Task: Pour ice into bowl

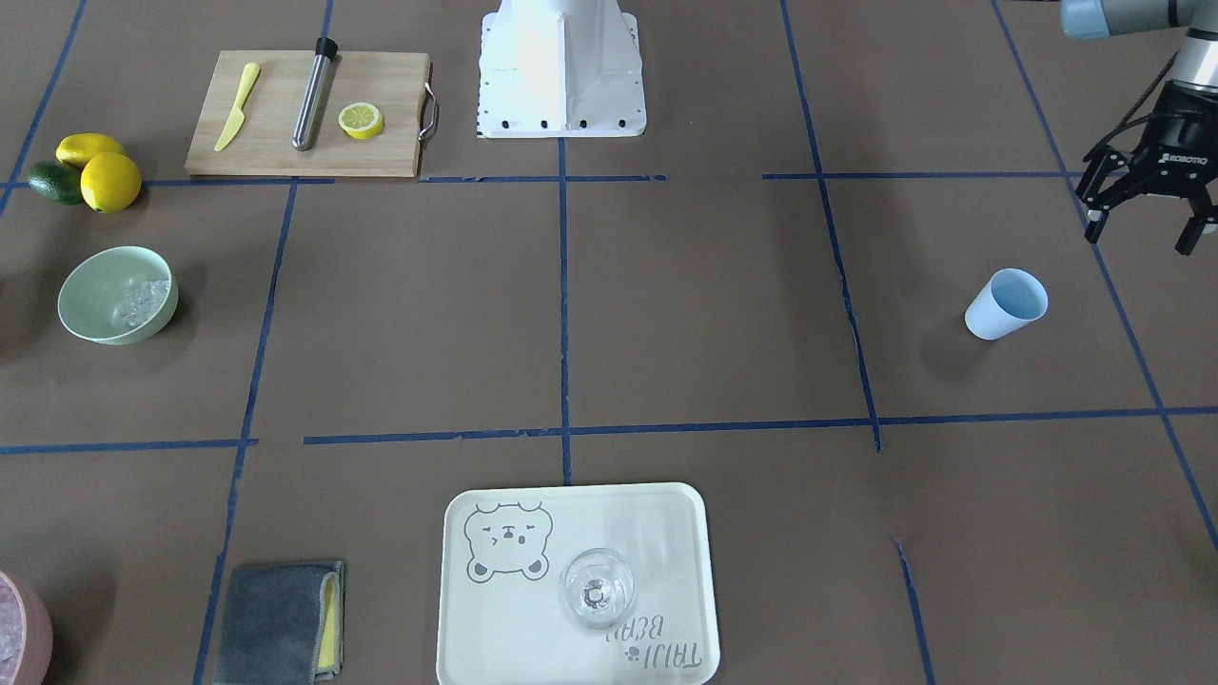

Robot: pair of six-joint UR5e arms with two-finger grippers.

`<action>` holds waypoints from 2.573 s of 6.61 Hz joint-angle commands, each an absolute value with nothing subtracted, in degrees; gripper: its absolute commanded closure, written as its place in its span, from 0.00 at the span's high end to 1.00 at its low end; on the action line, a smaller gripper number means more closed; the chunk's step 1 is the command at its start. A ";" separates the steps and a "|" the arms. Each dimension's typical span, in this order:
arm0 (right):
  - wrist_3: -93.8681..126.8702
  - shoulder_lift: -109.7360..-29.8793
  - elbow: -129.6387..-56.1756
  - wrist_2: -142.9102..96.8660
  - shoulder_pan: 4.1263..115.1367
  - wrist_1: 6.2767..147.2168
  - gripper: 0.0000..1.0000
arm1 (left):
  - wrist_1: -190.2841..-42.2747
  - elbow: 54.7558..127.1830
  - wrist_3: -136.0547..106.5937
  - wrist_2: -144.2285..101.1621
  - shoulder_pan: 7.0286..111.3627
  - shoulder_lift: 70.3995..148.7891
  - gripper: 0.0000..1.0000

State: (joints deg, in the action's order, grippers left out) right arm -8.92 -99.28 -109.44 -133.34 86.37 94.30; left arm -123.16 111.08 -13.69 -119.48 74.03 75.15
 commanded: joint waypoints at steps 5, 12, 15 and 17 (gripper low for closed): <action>-8.44 -98.35 -101.09 -142.91 91.75 94.31 1.00 | -95.89 97.50 6.50 -135.08 89.12 83.41 1.00; -8.61 -97.12 -100.28 -142.65 91.76 94.22 1.00 | -95.80 97.56 0.88 -136.06 90.69 85.52 1.00; -8.70 -96.77 -99.50 -142.56 91.76 94.13 1.00 | -95.98 97.91 0.70 -135.97 91.84 85.52 1.00; -8.70 -96.68 -99.49 -142.12 91.76 93.87 1.00 | -96.06 98.08 0.62 -135.97 91.93 85.61 1.00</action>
